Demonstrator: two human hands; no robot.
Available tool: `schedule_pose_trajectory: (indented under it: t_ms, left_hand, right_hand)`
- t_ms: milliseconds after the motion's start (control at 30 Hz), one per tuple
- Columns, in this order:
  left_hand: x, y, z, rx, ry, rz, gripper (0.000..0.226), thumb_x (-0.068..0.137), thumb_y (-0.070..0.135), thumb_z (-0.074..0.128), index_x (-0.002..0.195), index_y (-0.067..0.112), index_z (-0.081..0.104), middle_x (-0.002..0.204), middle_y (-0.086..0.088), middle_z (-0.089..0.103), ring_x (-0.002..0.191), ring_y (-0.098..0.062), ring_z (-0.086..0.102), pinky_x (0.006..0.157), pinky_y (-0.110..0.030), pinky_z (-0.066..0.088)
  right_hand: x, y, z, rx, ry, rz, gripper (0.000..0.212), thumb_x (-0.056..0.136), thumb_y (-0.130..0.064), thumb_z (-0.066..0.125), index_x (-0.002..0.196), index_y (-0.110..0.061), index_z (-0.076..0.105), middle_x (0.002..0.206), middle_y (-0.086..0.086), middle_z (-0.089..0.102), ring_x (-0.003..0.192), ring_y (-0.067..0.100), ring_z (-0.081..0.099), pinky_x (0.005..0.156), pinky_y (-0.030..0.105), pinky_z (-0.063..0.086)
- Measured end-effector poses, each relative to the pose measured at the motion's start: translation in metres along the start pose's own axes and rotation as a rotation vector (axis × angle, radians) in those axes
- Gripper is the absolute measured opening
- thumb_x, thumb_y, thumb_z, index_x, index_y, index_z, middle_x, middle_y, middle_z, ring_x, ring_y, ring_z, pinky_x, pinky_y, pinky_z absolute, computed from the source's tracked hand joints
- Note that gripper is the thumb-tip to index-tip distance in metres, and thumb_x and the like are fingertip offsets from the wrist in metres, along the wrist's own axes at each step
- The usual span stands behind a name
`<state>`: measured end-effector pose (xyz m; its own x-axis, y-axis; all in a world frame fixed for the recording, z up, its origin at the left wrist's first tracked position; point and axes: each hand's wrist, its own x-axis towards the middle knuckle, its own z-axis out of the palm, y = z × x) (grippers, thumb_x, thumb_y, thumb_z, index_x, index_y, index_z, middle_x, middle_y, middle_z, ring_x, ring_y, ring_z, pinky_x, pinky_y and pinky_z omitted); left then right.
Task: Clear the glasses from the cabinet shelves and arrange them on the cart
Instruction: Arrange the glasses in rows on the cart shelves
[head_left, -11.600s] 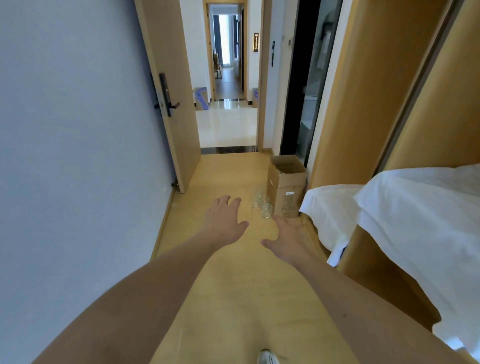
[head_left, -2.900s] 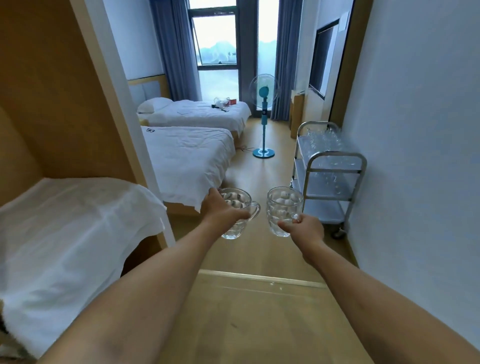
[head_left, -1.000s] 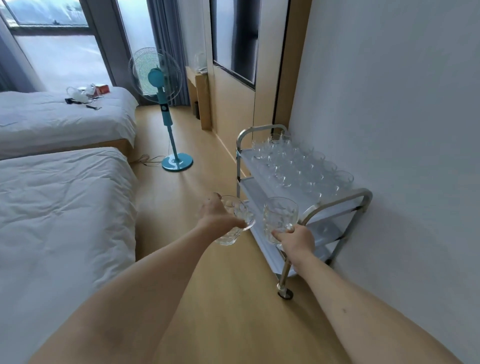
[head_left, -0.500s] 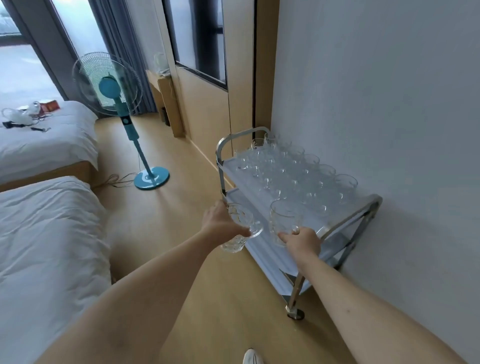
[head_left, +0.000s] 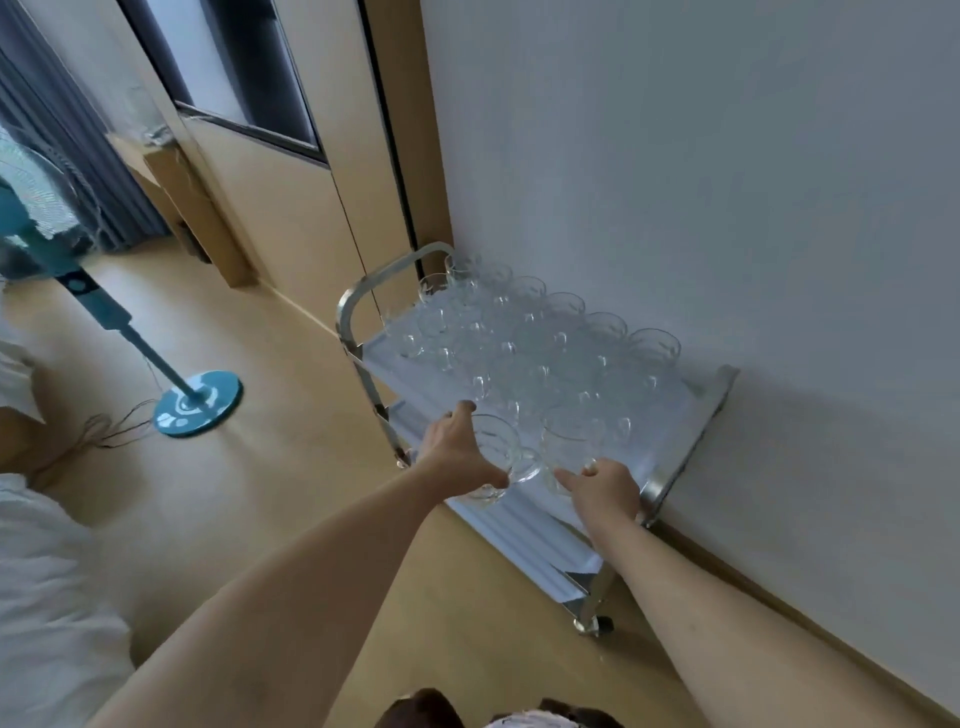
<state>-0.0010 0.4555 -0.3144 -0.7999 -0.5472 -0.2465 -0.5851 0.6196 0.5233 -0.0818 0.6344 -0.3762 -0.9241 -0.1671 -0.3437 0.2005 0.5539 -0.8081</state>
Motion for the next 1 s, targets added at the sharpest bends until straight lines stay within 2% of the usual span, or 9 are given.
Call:
schedule_pose_trajectory:
  t_ms: [133, 333, 467, 733, 833, 1000]
  left_hand:
    - [0.049, 0.002, 0.003, 0.009, -0.133, 0.083, 0.117, 0.055, 0.032, 0.094, 0.153, 0.021, 0.030, 0.140, -0.010, 0.047, 0.131, -0.027, 0.045, 0.106, -0.042, 0.046]
    - [0.105, -0.003, 0.008, 0.079, -0.309, 0.267, 0.109, 0.055, 0.028, 0.092, 0.150, 0.025, 0.038, 0.138, -0.007, 0.043, 0.130, -0.026, 0.045, 0.105, -0.040, 0.047]
    - [0.138, -0.010, 0.010, 0.167, -0.429, 0.392, 0.111, 0.054, 0.029, 0.095, 0.148, 0.023, 0.038, 0.139, -0.006, 0.041, 0.129, -0.025, 0.045, 0.106, -0.039, 0.047]
    - [0.175, -0.007, 0.016, 0.316, -0.499, 0.661, 0.111, 0.052, 0.040, 0.094, 0.147, 0.026, 0.038, 0.138, -0.003, 0.049, 0.128, -0.024, 0.038, 0.103, -0.033, 0.038]
    - [0.181, -0.002, 0.024, 0.356, -0.563, 0.722, 0.112, 0.053, 0.038, 0.094, 0.149, 0.025, 0.036, 0.140, -0.003, 0.049, 0.130, -0.025, 0.037, 0.102, -0.033, 0.039]
    - [0.187, 0.012, 0.038, 0.396, -0.601, 0.784, 0.114, 0.055, 0.033, 0.094, 0.149, 0.023, 0.031, 0.142, -0.005, 0.045, 0.133, -0.025, 0.036, 0.099, -0.031, 0.039]
  right_hand:
    - [0.019, 0.004, 0.011, 0.018, 0.071, 0.069, 0.040, 0.087, -0.032, 0.076, 0.068, -0.016, 0.046, 0.060, 0.000, 0.045, 0.056, 0.017, 0.040, 0.057, 0.029, 0.035]
    - [0.034, 0.007, 0.040, 0.045, 0.257, 0.205, 0.044, 0.083, -0.033, 0.079, 0.064, -0.017, 0.043, 0.058, 0.000, 0.045, 0.056, 0.019, 0.042, 0.056, 0.031, 0.033]
    - [0.038, 0.007, 0.058, 0.114, 0.344, 0.268, 0.050, 0.079, -0.028, 0.083, 0.060, -0.019, 0.038, 0.052, -0.005, 0.037, 0.051, 0.017, 0.034, 0.053, 0.029, 0.030]
    - [0.031, 0.013, 0.083, 0.219, 0.441, 0.347, 0.051, 0.083, -0.027, 0.079, 0.064, -0.021, 0.032, 0.044, -0.012, 0.028, 0.041, 0.008, 0.026, 0.051, 0.031, 0.028]
    - [0.033, 0.015, 0.084, 0.224, 0.464, 0.366, 0.052, 0.084, -0.032, 0.079, 0.063, -0.021, 0.032, 0.042, -0.012, 0.030, 0.038, 0.007, 0.029, 0.047, 0.027, 0.029]
    - [0.046, 0.019, 0.072, 0.261, 0.477, 0.372, 0.056, 0.084, -0.029, 0.080, 0.062, -0.022, 0.029, 0.044, -0.012, 0.026, 0.042, 0.008, 0.026, 0.052, 0.028, 0.026]
